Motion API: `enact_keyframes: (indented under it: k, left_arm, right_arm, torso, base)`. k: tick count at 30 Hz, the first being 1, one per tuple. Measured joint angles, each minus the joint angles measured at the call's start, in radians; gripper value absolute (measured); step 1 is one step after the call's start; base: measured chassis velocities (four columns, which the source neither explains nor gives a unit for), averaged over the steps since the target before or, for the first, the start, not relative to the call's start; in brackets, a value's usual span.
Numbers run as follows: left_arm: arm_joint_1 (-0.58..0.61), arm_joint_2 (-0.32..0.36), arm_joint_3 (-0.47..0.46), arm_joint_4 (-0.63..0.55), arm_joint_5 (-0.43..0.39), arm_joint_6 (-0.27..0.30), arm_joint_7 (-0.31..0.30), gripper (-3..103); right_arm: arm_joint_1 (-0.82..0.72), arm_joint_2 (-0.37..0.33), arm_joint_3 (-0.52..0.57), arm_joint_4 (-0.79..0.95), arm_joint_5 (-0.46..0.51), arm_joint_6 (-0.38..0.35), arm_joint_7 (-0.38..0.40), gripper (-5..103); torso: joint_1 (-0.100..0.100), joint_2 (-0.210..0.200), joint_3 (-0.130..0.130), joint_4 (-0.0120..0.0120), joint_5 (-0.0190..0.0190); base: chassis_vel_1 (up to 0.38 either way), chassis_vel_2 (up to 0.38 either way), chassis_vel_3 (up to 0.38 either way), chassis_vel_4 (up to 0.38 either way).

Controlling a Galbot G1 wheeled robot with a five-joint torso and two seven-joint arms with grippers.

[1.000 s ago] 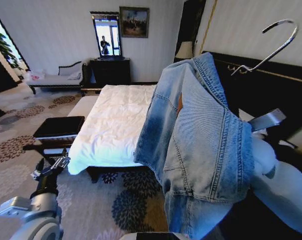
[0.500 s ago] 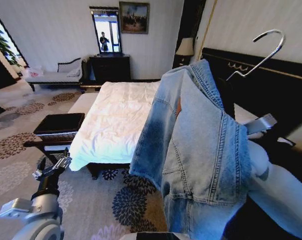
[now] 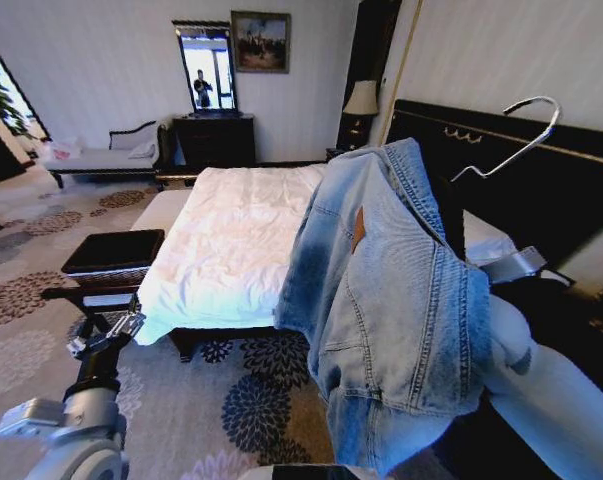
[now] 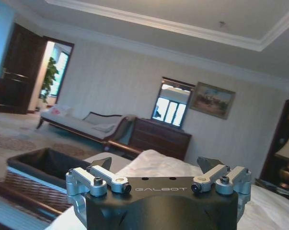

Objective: Pick up the clothes from the bed and hang them on the clothes hanger.

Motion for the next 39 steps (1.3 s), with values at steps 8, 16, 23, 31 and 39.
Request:
enact_keyframes:
  k: [8, 16, 23, 31, 39]
  left_arm:
    - [-0.011, -0.001, 0.005, 0.000, -0.001, -0.001, 0.006, 100]
    - [-0.020, 0.005, 0.007, 0.000, -0.003, -0.003, 0.009, 100]
    - [-0.022, 0.005, 0.009, 0.000, -0.001, -0.004, 0.011, 100]
    - [-0.018, 0.002, 0.007, 0.000, 0.005, -0.005, 0.012, 100]
    - [0.001, -0.006, -0.004, 0.000, 0.008, -0.005, 0.014, 100]
  right_arm:
    - [-0.008, -0.001, -0.003, -0.001, -0.003, -0.010, -0.009, 23]
    - [-0.012, 0.013, -0.019, -0.015, -0.017, -0.011, -0.021, 23]
    - [-0.018, 0.026, -0.025, -0.024, -0.026, -0.010, -0.026, 23]
    - [0.015, 0.036, -0.048, -0.037, -0.028, -0.009, -0.027, 23]
    - [0.063, 0.036, -0.057, -0.045, -0.012, -0.008, -0.027, 23]
  torso:
    - [0.000, 0.000, 0.000, -0.0001, 0.0003]
    - [0.000, 0.000, 0.000, -0.0001, 0.0003]
    - [0.000, 0.000, 0.000, -0.0001, 0.0003]
    - [0.000, 0.000, 0.000, -0.0001, 0.0003]
    - [0.000, 0.000, 0.000, -0.0001, 0.0002]
  base:
    - [-0.077, -0.089, -0.084, -0.081]
    - [-0.123, -0.119, -0.115, -0.120]
    - [-0.127, -0.123, -0.120, -0.127]
    - [-0.131, -0.131, -0.130, -0.124]
    - [-0.127, -0.118, -0.108, -0.138]
